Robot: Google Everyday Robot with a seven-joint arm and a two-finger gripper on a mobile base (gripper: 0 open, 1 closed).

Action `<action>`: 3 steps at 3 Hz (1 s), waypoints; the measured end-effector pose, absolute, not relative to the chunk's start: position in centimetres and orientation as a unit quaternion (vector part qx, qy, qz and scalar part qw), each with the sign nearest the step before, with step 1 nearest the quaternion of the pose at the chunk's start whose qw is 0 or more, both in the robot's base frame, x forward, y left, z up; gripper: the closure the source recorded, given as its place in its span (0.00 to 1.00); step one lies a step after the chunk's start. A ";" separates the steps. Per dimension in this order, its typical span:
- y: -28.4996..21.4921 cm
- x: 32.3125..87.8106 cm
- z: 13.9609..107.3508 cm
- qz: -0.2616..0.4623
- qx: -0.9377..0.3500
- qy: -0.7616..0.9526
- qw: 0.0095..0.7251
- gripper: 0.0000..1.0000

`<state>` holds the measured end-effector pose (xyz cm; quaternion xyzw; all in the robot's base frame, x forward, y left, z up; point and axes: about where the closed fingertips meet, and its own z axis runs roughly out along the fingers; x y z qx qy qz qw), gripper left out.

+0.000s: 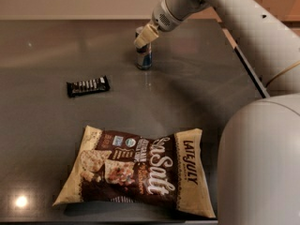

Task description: Move redbull can near brown chip bag

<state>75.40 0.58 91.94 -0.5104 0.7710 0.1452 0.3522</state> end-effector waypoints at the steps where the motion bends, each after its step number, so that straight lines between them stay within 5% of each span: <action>1: 0.5 74.0 92.9 0.158 -0.517 0.765 0.351 0.64; 2: -0.2 70.9 94.2 0.175 -0.532 0.753 0.346 0.87; 3: -1.6 66.9 95.6 0.189 -0.544 0.742 0.342 1.00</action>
Offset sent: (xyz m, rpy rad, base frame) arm -0.0901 -0.0240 0.0429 0.0472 0.0278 0.1265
